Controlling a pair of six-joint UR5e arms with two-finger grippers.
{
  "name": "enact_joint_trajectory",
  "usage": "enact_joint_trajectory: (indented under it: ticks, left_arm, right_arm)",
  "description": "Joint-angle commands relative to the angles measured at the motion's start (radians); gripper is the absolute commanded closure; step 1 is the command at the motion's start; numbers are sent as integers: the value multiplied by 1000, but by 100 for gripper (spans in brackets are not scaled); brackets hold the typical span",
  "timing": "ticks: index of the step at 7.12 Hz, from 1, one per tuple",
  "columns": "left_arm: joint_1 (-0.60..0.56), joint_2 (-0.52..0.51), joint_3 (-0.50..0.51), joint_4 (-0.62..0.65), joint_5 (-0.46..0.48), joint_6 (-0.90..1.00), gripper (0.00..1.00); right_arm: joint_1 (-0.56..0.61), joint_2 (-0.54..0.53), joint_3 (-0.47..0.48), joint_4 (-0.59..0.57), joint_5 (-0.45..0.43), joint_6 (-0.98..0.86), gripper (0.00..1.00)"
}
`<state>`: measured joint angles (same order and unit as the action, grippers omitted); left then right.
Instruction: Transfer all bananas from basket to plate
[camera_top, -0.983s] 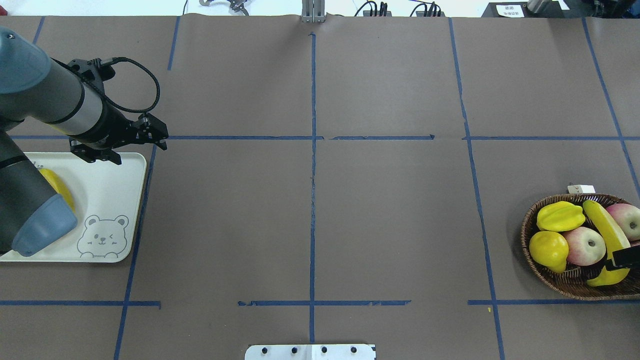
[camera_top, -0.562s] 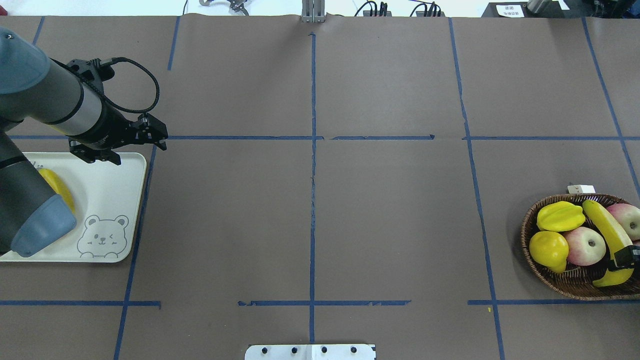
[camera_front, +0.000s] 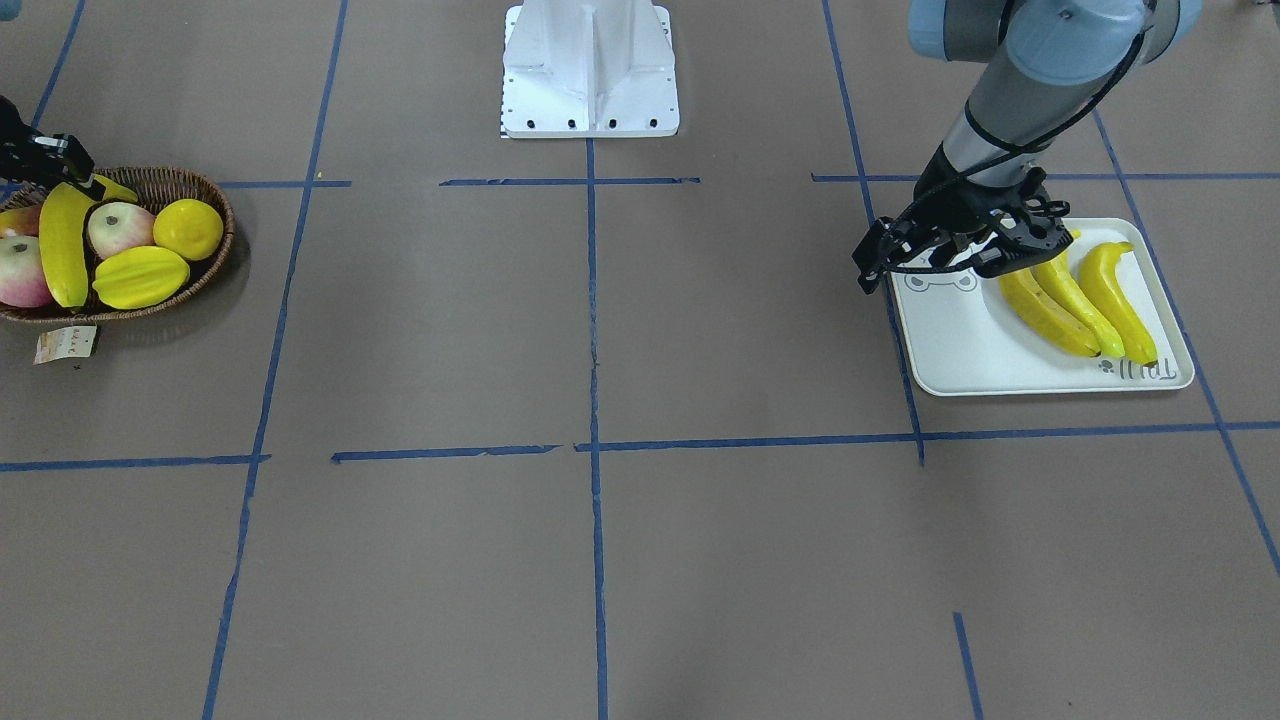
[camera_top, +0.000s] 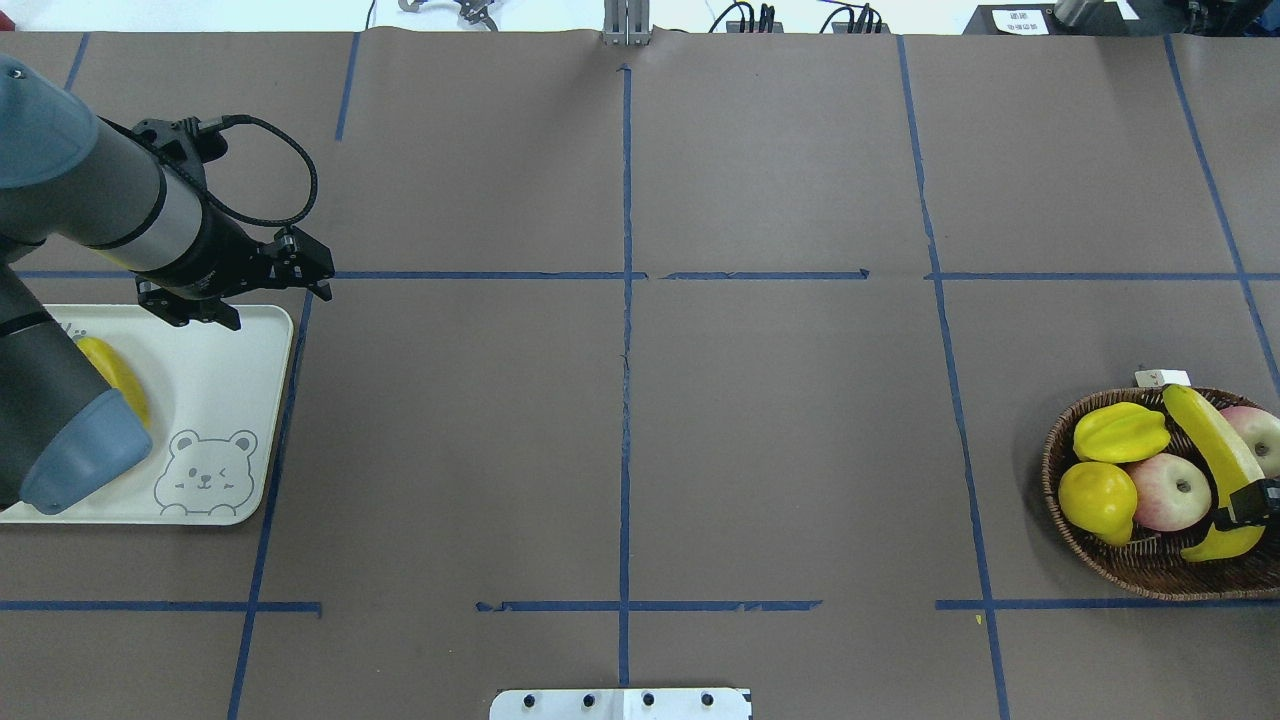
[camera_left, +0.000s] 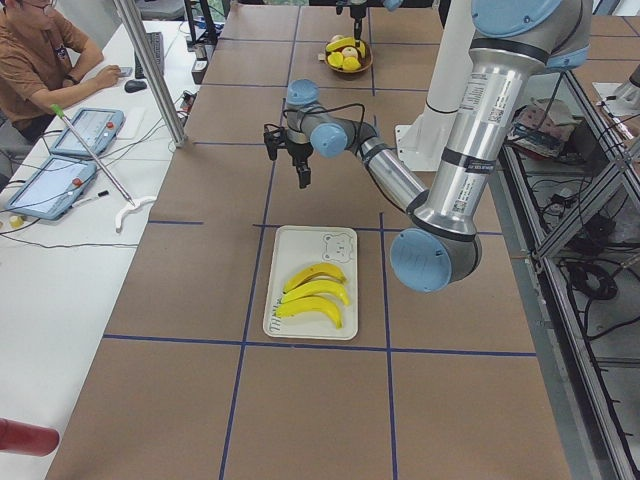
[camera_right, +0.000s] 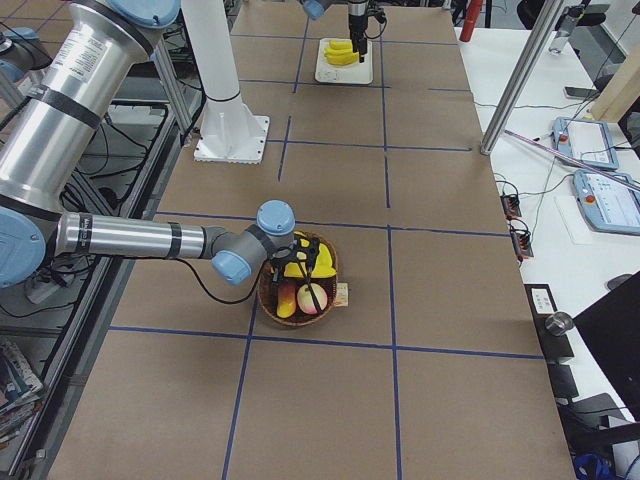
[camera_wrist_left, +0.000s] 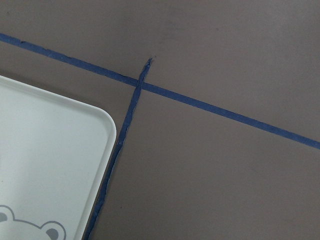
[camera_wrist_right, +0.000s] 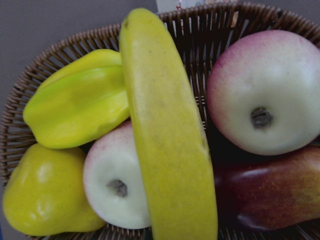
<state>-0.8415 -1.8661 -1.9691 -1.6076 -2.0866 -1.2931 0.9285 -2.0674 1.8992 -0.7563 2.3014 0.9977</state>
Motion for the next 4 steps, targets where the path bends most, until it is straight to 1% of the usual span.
enact_joint_trajectory:
  ticks: [1,2,3,4]
  left_arm:
    - [1,-4,-1,0,-1,0,0]
    - [1,-4,1,0,-1,0,0]
    - [2,-5,7,0,-3,2,0]
    - [4,-7,15,-2,-3,2,0]
  right_arm:
    - [62,-8,75,-8,29,-2,100]
    - [88,-4,104,-12,29,-4,100]
    - [125,34,113,-14,33,-4,100]
    - [171,99,122,-65,67,-4,100]
